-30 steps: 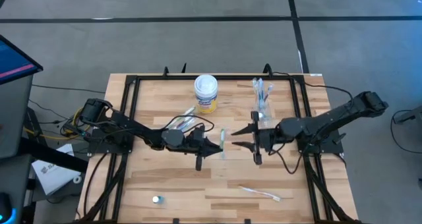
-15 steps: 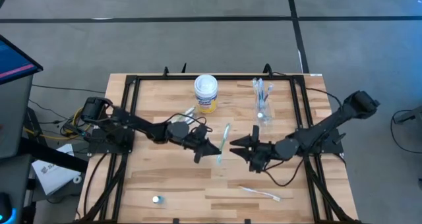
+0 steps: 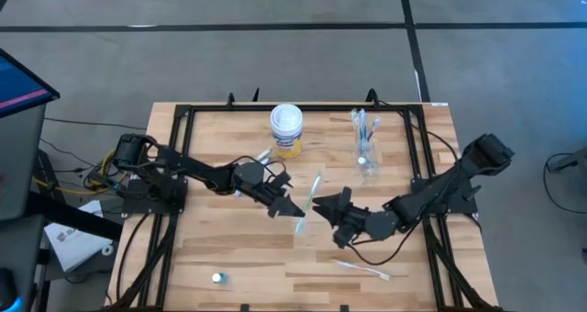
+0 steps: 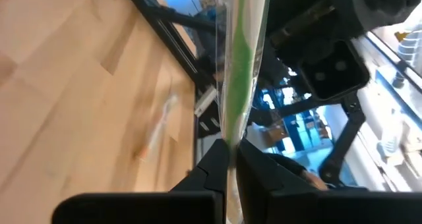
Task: Pick & Place toothbrushing station
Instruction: Put the bottom green toothbrush into the transparent organizer
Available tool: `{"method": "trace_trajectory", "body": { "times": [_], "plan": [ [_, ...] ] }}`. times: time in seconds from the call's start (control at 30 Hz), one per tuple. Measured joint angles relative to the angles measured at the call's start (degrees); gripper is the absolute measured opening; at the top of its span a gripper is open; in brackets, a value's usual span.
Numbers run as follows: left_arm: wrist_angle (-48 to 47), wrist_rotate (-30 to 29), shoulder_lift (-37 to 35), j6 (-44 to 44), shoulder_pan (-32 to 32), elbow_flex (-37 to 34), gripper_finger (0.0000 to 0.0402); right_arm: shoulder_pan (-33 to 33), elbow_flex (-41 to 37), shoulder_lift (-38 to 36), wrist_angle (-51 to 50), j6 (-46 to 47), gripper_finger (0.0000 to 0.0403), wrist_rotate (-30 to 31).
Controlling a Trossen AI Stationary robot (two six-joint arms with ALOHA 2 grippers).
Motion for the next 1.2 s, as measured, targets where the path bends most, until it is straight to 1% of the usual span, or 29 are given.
{"method": "trace_trajectory", "body": {
  "times": [0.17,0.3,0.43,0.53,0.63,0.8,1.2],
  "plan": [
    [-0.6,1.63,0.01,-2.53,-0.09,0.0,0.0005,-0.35,0.1,2.03,-0.45,-1.33,0.0189,2.99],
    [-0.48,3.12,0.01,-4.37,-0.07,0.0,0.0005,-0.17,0.14,3.72,-0.19,-2.84,0.0186,4.27],
    [-0.46,3.62,0.01,-5.65,0.04,0.0,0.0005,-0.28,0.15,5.64,0.07,-4.23,0.0173,4.47],
    [-0.54,3.62,0.01,-6.09,0.04,0.0,0.0005,-0.48,0.42,7.14,0.92,-5.21,0.0163,5.97],
    [-0.79,3.6,0.0,-6.83,0.07,0.0,0.0006,-0.61,1.95,8.45,0.93,-7.5,0.0151,8.2],
    [-0.81,3.61,0.01,-7.4,0.07,0.0,0.0006,-1.53,4.47,10.25,0.72,-8.74,0.0133,8.34],
    [-0.81,3.78,0.01,-7.4,0.04,0.0,0.0006,-1.06,5.05,10.39,-1.6,-8.81,0.0088,9.0]
  ]
}}
